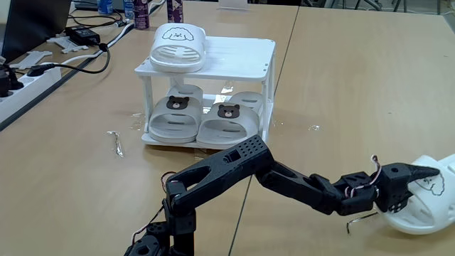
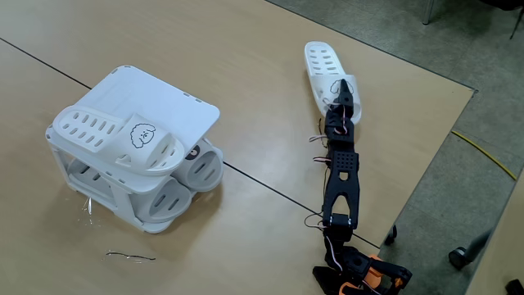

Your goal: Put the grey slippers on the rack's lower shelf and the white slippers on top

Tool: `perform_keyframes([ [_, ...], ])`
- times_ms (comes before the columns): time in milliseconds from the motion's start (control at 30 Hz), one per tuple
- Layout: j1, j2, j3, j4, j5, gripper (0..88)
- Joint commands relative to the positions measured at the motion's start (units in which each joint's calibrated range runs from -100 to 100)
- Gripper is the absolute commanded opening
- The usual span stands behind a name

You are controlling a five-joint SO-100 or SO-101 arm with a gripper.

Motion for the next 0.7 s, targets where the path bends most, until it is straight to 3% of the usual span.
perform_keyframes([
  [0,1.7,-14.9,-8.1,11.8,0.4,0.6],
  [333,1.6,-48.0,-5.7,36.1,0.4,0.6],
  [667,-1.2,-82.3,26.5,38.6,0.4,0.6],
])
